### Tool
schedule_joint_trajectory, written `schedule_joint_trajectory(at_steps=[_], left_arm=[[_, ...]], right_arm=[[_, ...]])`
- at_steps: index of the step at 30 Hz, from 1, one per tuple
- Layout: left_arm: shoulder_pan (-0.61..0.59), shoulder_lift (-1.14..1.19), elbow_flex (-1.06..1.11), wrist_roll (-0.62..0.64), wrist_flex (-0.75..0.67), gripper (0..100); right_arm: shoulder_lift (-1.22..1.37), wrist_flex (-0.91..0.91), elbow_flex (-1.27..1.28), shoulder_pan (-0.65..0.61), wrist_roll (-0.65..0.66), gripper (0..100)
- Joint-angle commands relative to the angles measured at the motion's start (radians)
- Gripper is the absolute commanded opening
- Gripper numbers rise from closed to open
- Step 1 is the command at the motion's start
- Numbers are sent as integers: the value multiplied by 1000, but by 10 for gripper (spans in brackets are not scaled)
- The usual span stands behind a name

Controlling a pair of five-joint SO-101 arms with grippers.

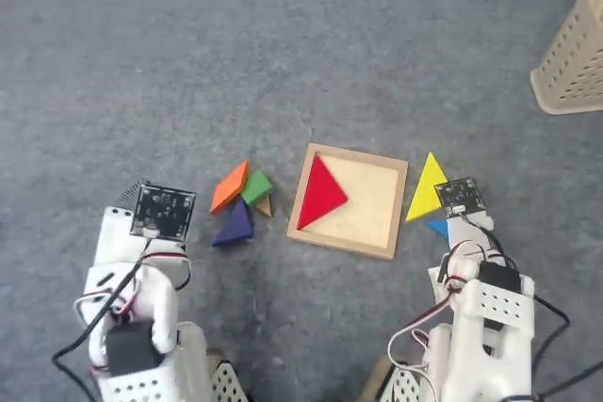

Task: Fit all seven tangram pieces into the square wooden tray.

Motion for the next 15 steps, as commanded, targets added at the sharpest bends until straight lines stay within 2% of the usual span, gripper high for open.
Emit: schedule_joint_trajectory(at_steps=[1,10,15], left_arm=[[-11,238,-153,-15,-3,16],[5,1129,-687,-14,152,16],[137,1405,-805,-8,147,53]], right_arm=[[-24,-12,-2,-8,17,9],[-24,-12,-2,-8,12,9],[-24,-12,0,-8,12,9]])
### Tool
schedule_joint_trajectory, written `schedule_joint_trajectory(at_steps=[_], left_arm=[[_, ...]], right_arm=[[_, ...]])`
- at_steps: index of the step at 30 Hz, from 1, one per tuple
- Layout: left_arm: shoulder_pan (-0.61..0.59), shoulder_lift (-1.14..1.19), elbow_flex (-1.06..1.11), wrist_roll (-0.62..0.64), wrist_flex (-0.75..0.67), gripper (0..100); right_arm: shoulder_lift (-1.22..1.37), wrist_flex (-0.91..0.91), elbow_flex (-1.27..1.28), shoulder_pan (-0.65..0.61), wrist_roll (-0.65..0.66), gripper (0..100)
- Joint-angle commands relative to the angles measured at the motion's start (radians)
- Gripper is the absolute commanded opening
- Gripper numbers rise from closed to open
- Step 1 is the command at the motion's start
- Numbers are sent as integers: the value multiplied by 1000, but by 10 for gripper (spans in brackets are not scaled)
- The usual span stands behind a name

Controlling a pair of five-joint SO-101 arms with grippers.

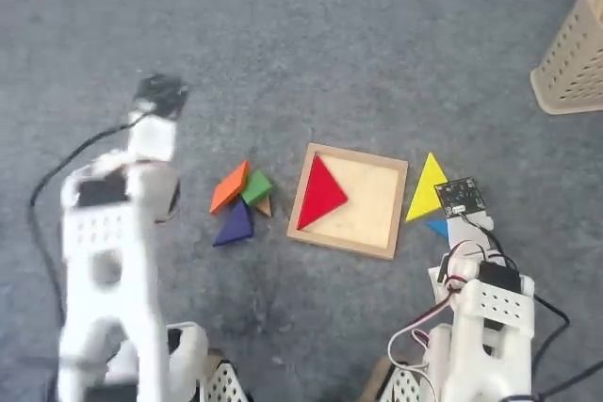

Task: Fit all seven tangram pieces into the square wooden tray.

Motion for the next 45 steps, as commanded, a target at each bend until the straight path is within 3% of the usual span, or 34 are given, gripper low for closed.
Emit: schedule_joint_trajectory(at_steps=[1,5,9,11,15,19,25,30,38,45], left_arm=[[103,170,-104,8,-6,77],[173,284,-113,103,-150,127],[172,327,-82,298,-269,105],[114,302,-64,341,-284,103],[8,245,41,399,-384,105],[-31,187,133,400,-519,105],[-29,130,166,404,-526,105],[-31,130,166,404,-526,105],[-29,129,166,446,-525,106],[-29,130,166,446,-525,106]], right_arm=[[-24,-12,0,-8,12,9],[-24,-12,0,-8,11,9],[-24,-12,-8,-1,9,10],[-21,-5,-28,1,9,18],[-13,85,-189,68,-21,130],[-12,217,-391,25,-74,121],[127,387,-680,-217,-273,121],[441,354,-888,-329,-393,158],[934,337,-1174,-334,-506,223],[1107,240,-1192,-292,-511,282]])
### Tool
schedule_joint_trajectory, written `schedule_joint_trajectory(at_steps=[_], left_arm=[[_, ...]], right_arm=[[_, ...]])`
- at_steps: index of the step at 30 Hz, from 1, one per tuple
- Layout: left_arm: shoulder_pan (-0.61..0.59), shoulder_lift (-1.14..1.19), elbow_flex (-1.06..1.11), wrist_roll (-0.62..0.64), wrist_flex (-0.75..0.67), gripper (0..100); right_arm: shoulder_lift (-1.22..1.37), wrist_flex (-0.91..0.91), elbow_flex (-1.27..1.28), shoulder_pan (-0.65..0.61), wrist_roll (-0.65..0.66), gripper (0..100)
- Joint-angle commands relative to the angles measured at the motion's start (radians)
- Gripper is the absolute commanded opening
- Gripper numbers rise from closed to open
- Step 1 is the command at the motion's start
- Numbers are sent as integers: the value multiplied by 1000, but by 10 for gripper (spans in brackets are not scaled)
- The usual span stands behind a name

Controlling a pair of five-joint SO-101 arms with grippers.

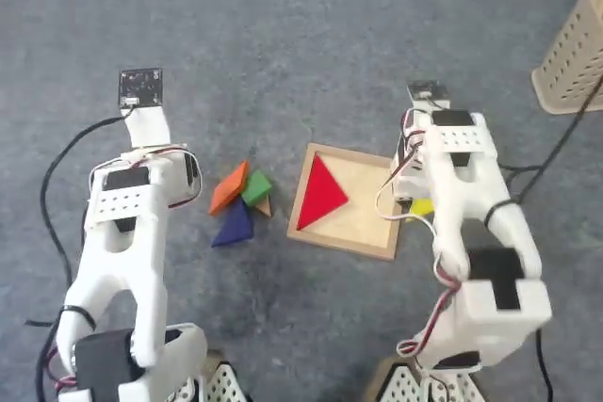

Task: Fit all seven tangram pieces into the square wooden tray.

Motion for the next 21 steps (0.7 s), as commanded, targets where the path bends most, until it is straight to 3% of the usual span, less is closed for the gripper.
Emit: schedule_joint_trajectory(at_steps=[1,15,21], left_arm=[[-5,-49,2,12,-18,106],[-6,-49,2,15,-20,106],[-6,-49,2,15,-20,106]], right_arm=[[4,-44,-66,42,-15,282],[117,-139,-71,117,31,279],[117,-163,-69,117,34,180]])
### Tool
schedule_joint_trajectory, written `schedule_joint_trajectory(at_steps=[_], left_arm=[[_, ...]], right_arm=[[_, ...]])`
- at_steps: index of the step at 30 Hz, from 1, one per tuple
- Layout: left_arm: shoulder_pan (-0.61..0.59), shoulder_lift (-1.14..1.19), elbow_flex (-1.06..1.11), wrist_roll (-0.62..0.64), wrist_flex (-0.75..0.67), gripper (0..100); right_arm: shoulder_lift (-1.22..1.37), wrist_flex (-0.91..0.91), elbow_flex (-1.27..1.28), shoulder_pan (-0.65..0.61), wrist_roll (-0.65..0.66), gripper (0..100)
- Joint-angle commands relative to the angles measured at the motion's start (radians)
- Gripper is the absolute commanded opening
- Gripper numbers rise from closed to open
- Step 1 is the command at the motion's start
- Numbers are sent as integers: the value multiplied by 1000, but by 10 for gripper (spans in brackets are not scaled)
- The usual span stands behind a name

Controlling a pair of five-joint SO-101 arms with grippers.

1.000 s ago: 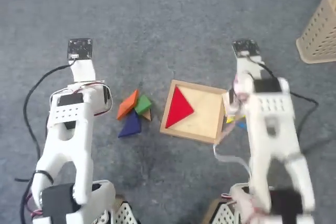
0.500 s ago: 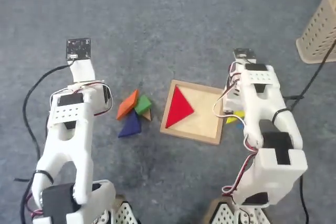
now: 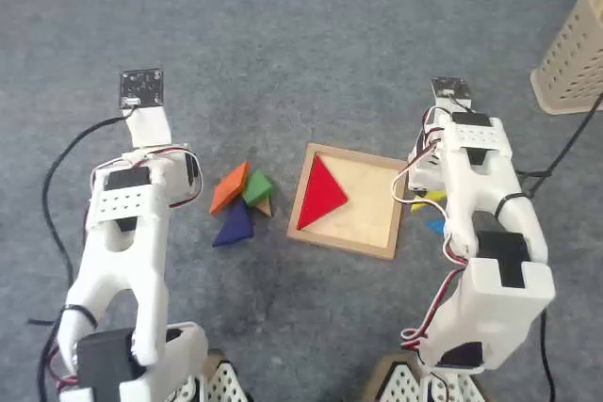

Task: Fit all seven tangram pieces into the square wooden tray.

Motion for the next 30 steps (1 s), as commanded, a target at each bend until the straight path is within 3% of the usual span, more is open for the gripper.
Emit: schedule_joint_trajectory(at_steps=[1,13,19,30], left_arm=[[-6,-49,2,15,-20,106],[-6,-49,2,12,-20,106],[-5,-49,2,12,-20,106],[-5,-49,2,12,-20,106]], right_arm=[[15,-25,-29,19,17,179],[-82,185,-265,-4,46,238],[65,108,-284,-13,51,284],[300,157,-420,-4,60,296]])
